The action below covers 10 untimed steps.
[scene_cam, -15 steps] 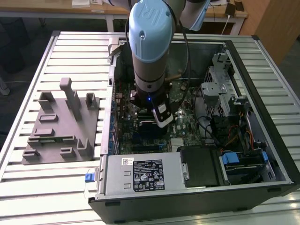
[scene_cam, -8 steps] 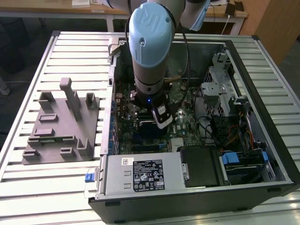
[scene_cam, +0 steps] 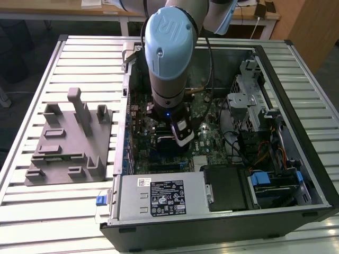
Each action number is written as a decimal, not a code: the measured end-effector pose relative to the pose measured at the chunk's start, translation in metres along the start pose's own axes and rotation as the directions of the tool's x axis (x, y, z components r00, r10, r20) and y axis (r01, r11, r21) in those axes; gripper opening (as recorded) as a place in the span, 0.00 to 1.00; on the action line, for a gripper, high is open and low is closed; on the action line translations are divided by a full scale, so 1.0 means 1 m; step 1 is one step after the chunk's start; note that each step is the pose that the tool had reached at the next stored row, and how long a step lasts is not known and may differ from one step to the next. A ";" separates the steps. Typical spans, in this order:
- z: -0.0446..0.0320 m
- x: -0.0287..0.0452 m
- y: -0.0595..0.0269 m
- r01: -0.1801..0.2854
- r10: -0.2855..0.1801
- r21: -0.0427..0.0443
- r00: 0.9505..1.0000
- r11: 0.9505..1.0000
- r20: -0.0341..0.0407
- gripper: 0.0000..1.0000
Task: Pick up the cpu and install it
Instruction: 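Install the second cpu locking lever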
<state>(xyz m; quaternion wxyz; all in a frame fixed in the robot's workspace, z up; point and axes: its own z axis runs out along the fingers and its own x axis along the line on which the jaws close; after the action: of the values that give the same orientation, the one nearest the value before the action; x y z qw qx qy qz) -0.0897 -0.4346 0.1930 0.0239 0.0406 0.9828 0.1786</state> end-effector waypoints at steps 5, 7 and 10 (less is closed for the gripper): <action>0.0022 0.0022 -0.0011 0.000 0.000 -0.004 1.000 1.000 0.000 0.11; 0.0029 0.0027 -0.0014 0.000 0.000 -0.007 1.000 1.000 -0.001 0.11; 0.0038 0.0034 -0.0017 -0.001 0.001 -0.015 1.000 1.000 -0.001 0.11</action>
<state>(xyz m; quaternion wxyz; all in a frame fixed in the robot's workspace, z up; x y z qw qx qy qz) -0.0931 -0.4346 0.1887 0.0235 0.0408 0.9814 0.1861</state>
